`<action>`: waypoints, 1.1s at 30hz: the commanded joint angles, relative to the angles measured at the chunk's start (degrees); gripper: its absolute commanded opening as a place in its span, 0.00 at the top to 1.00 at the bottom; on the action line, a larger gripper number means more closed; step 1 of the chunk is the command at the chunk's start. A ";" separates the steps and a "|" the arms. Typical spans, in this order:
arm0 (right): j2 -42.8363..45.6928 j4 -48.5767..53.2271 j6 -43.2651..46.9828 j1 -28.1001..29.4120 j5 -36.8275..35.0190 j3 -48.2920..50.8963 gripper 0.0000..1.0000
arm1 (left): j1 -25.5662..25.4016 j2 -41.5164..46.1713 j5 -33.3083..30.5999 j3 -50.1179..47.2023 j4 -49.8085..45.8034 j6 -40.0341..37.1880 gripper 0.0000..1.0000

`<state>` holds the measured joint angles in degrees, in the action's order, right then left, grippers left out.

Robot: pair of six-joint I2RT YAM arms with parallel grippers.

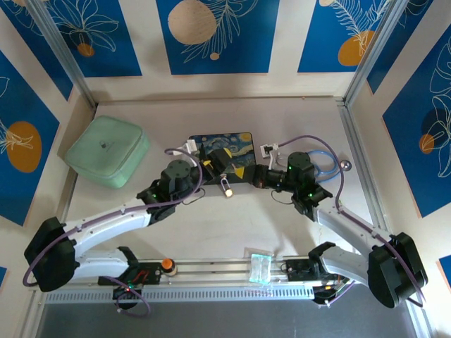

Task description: Unlock the padlock with the key

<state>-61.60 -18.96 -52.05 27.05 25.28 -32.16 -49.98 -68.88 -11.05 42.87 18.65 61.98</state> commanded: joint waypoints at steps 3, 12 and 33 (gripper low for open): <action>2.09 13.74 6.04 -1.60 -2.84 -0.99 0.97 | -0.40 -2.54 -3.50 -0.42 -17.01 -7.33 0.01; 2.06 20.51 9.25 -3.27 -6.03 1.08 0.97 | -3.17 -15.43 -8.74 0.82 -14.95 -8.10 0.12; 2.27 18.17 8.12 -3.93 -8.04 6.76 0.97 | -5.74 -35.15 -11.97 12.05 -18.98 -6.40 0.38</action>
<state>-60.51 0.08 -43.90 23.49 17.67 -26.44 -55.11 -102.67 -21.23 52.97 1.34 55.53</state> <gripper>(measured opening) 0.048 0.627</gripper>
